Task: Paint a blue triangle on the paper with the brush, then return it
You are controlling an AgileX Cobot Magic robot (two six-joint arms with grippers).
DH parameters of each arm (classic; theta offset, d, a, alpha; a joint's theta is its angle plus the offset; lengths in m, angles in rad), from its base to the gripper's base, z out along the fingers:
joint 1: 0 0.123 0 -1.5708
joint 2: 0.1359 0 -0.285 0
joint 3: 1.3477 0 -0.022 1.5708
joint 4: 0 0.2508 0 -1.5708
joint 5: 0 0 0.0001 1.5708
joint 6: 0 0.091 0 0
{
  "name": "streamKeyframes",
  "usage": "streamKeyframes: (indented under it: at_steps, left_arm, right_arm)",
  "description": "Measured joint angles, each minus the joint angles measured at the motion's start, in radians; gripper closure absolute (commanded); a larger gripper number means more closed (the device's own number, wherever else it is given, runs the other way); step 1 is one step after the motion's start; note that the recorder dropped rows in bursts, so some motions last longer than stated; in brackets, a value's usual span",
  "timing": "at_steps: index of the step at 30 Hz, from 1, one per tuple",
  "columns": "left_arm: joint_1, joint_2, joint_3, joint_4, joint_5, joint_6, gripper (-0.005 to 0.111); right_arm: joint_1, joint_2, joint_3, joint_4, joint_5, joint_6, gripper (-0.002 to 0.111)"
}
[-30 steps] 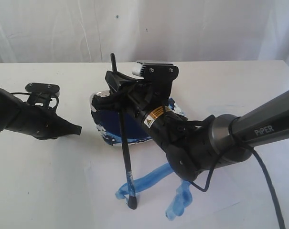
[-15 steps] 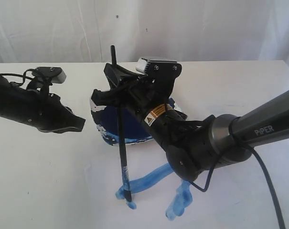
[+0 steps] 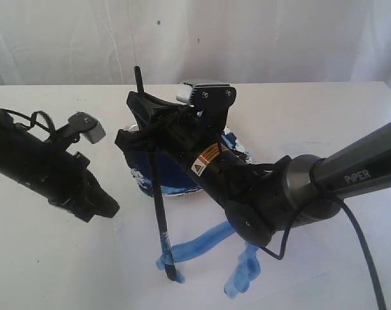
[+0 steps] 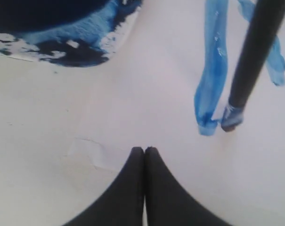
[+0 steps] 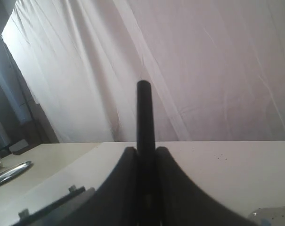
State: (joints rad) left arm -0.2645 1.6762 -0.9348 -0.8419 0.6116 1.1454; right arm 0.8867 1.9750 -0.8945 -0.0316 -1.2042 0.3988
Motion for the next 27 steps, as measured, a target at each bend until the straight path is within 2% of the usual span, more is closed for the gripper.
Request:
streamKeyframes:
  at_steps: [4,9,18,27]
  left_arm:
    - [0.000,0.054,0.000,0.058,0.061,0.069,0.107]
    - [0.000,0.116,0.000,0.088,0.064,0.091,0.107]
    - [0.000,0.154,0.000,-0.006,0.089,0.205,0.107]
    - [0.000,0.154,0.000,-0.014,0.114,0.232,0.107]
  right_arm:
    - [0.000,0.000,0.000,0.000,0.000,-0.016,0.108]
    - [0.000,0.000,-0.002,-0.002,0.000,-0.023,0.108]
    - [0.000,0.000,-0.067,-0.002,0.000,-0.025,0.108]
    - [0.000,-0.001,-0.071,-0.002,0.070,-0.027,0.108]
